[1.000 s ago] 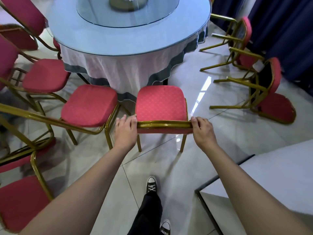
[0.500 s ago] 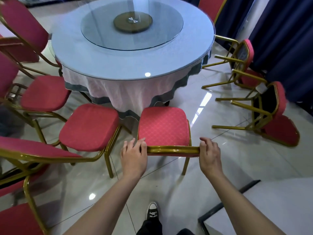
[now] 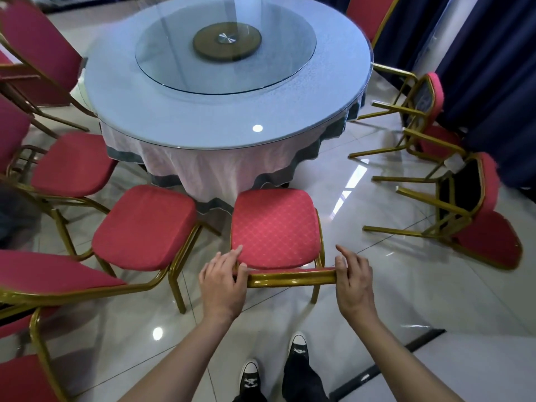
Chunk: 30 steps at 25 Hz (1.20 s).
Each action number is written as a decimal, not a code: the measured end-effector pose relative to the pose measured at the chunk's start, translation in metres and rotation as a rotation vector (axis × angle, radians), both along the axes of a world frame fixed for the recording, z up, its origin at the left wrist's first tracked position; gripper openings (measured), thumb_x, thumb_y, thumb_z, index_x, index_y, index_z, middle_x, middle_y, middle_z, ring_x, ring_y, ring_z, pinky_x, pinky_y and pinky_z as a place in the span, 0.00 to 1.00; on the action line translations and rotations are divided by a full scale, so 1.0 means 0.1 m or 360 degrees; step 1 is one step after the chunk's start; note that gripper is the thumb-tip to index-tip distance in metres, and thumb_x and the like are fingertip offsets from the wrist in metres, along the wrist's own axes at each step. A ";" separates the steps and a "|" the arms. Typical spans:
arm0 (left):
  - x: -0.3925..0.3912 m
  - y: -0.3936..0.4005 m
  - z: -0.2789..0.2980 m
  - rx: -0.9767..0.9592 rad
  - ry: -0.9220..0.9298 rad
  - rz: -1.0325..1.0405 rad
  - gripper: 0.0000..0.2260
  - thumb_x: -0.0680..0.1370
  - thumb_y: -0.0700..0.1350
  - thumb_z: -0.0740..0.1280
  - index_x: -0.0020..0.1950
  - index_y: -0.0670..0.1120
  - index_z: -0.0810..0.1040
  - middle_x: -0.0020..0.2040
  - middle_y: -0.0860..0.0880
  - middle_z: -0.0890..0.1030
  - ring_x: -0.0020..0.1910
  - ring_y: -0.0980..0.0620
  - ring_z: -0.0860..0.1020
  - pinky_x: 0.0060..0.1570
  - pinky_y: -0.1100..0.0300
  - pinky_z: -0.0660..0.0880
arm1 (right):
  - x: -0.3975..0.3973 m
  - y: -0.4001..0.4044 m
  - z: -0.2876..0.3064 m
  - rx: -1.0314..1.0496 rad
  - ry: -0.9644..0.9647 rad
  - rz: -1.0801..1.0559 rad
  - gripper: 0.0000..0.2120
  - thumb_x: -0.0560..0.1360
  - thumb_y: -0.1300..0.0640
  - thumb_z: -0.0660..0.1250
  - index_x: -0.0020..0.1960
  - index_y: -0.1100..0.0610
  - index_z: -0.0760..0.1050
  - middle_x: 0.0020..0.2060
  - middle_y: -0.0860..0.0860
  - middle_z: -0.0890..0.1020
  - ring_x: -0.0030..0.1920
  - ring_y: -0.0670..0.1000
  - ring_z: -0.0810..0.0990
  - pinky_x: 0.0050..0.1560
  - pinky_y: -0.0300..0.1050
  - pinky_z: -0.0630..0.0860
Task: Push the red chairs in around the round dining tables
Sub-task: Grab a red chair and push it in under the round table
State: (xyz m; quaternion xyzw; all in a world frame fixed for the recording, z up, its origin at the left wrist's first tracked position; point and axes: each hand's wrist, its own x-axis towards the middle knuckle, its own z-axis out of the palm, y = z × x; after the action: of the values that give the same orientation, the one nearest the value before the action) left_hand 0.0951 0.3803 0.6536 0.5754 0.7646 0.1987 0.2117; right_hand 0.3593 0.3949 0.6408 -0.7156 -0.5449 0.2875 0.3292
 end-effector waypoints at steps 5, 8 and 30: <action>0.22 0.24 -0.03 0.0033 -0.0084 0.0140 0.32 0.78 0.62 0.46 0.74 0.51 0.73 0.71 0.49 0.76 0.75 0.47 0.67 0.74 0.43 0.63 | 0.24 0.43 0.01 -0.0087 -0.0018 0.0139 0.32 0.78 0.32 0.46 0.71 0.46 0.75 0.57 0.47 0.74 0.62 0.47 0.68 0.70 0.60 0.67; 0.22 0.44 -0.04 0.0055 -0.0083 0.0213 0.32 0.78 0.62 0.47 0.73 0.49 0.74 0.71 0.47 0.76 0.75 0.45 0.68 0.74 0.44 0.63 | 0.26 0.69 0.02 -0.0178 -0.0033 0.0248 0.34 0.77 0.29 0.44 0.72 0.44 0.73 0.61 0.49 0.73 0.64 0.51 0.68 0.72 0.58 0.64; -0.43 2.32 0.01 0.0148 0.0013 0.0315 0.33 0.74 0.59 0.47 0.72 0.49 0.76 0.72 0.45 0.76 0.72 0.45 0.71 0.72 0.44 0.64 | -0.34 2.69 0.04 -0.0194 -0.0019 0.0435 0.33 0.79 0.32 0.44 0.74 0.46 0.70 0.67 0.52 0.73 0.68 0.55 0.68 0.73 0.60 0.64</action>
State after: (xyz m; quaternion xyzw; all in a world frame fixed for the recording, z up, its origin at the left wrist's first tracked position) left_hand 0.0522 0.6128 0.6543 0.5071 0.8084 0.2515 0.1612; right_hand 0.3255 0.6642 0.6445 -0.6552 -0.6206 0.3580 0.2396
